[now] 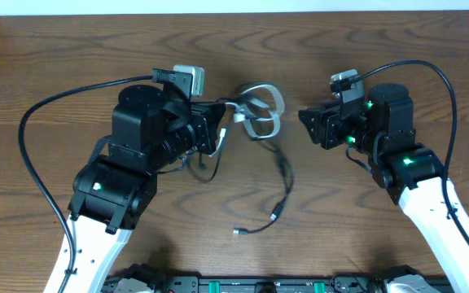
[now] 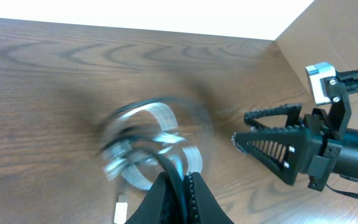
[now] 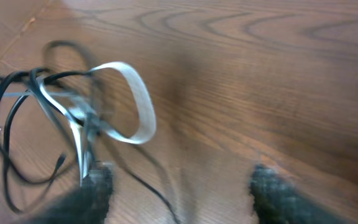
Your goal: Untangle cables
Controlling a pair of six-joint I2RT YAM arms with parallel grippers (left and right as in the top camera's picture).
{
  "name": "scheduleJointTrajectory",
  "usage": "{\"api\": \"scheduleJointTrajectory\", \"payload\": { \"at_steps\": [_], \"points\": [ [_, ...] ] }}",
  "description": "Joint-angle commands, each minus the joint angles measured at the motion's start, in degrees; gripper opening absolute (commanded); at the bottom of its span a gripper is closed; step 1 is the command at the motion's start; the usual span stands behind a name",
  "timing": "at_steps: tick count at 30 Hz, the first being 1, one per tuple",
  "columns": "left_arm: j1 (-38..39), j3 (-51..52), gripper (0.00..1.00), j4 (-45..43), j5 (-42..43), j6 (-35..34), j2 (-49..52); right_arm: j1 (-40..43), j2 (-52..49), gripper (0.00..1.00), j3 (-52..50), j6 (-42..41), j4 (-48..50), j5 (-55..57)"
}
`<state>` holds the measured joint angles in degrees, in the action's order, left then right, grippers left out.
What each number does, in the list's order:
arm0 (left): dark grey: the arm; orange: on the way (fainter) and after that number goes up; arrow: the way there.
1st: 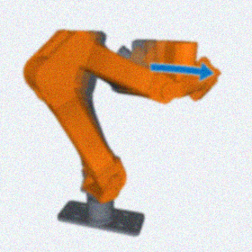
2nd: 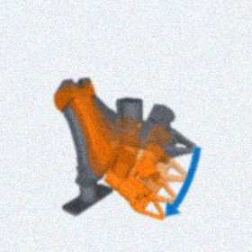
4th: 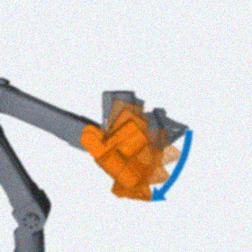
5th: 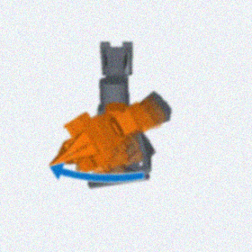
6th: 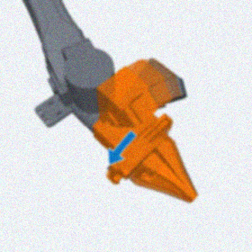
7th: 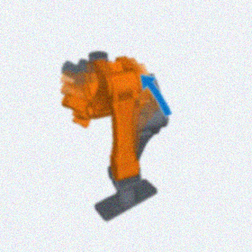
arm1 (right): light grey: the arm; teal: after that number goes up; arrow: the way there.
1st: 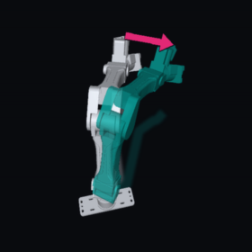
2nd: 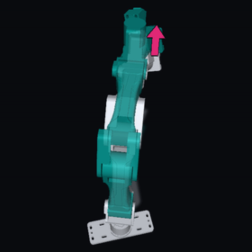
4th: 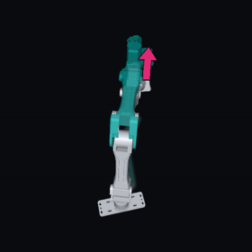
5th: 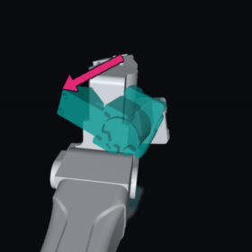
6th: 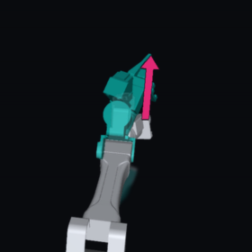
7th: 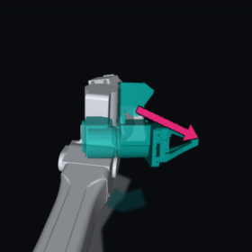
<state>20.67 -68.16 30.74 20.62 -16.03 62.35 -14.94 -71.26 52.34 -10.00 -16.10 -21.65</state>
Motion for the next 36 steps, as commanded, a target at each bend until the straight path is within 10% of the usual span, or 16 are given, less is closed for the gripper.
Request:
{"api": "scheduleJointTrajectory", "payload": {
  "at_steps": [1, 22, 28, 36],
  "points": [
    [-0.3, -0.4, 0.08, -0.2, -0.8, 1.0, -0.7, 0.3, 0.0, 0.77, 0.4, 0.9, -0.1, 0.8],
    [-0.1, -0.4, 0.17, 1.4, 2.8, 1.0, 3.9, 0.3, 0.0, 0.94, 0.4, 0.9, 0.1, 0.7],
    [0.2, -0.4, 0.60, 1.8, 1.4, 1.0, 9.4, 0.3, 0.0, 0.95, 0.4, 0.9, 0.1, 0.7],
    [0.2, -0.4, 0.69, 2.2, -25.7, 1.0, 13.4, 0.3, 0.0, 0.95, 0.4, 0.9, 0.1, 0.7]
  ]
}}
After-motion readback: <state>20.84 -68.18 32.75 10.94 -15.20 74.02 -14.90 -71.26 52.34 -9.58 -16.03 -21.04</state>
